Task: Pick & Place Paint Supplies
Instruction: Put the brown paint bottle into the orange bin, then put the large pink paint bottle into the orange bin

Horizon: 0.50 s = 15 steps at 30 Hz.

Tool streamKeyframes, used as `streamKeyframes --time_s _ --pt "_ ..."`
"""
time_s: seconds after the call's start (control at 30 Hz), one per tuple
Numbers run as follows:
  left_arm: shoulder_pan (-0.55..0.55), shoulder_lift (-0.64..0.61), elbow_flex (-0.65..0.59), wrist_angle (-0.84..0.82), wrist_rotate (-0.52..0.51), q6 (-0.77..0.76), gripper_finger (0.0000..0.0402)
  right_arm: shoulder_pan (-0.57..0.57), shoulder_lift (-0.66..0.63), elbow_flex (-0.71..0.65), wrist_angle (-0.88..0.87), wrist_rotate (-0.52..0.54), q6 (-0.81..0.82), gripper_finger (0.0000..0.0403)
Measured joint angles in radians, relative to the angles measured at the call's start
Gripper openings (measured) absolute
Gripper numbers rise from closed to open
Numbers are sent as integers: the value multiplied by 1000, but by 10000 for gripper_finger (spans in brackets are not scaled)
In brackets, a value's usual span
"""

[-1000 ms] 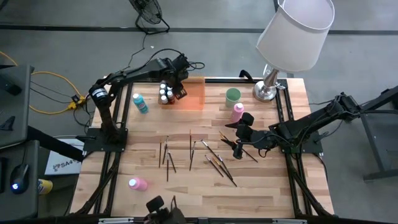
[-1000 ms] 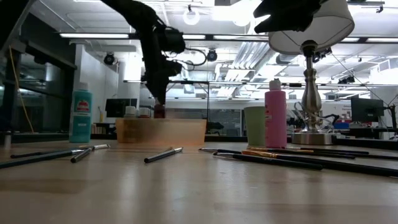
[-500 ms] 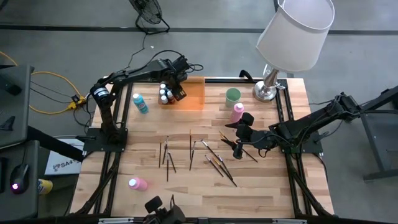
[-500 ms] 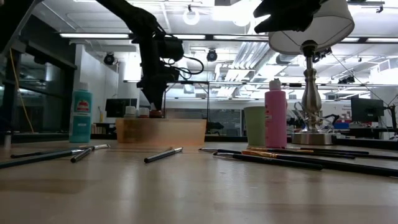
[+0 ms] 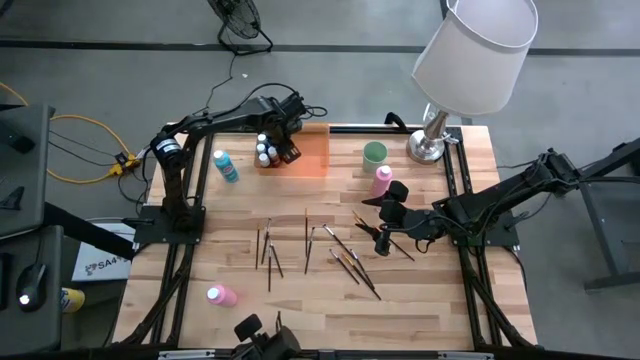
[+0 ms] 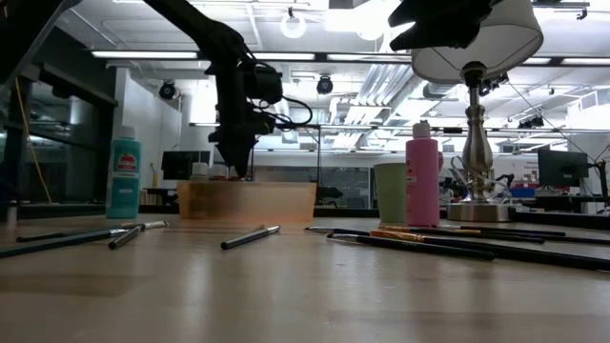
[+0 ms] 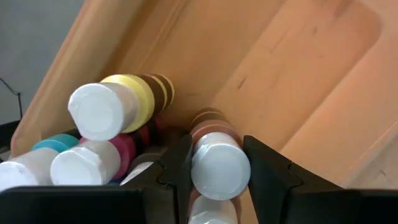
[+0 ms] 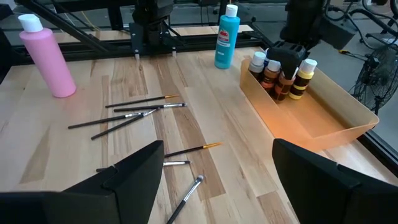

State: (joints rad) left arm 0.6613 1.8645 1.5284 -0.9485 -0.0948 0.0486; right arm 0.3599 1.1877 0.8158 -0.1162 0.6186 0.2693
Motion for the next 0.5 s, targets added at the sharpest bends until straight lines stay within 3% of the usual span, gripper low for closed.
streamKeyframes --time_s 0.2,0.4,0.5 --pt "0 0 0 -3 -1 -1 120 0 0 0 0 0 0 293" --pt "0 0 0 -15 -5 0 192 0 0 0 0 -20 13 293" --pt "0 0 0 -17 -5 7 209 0 0 0 0 -21 18 293"
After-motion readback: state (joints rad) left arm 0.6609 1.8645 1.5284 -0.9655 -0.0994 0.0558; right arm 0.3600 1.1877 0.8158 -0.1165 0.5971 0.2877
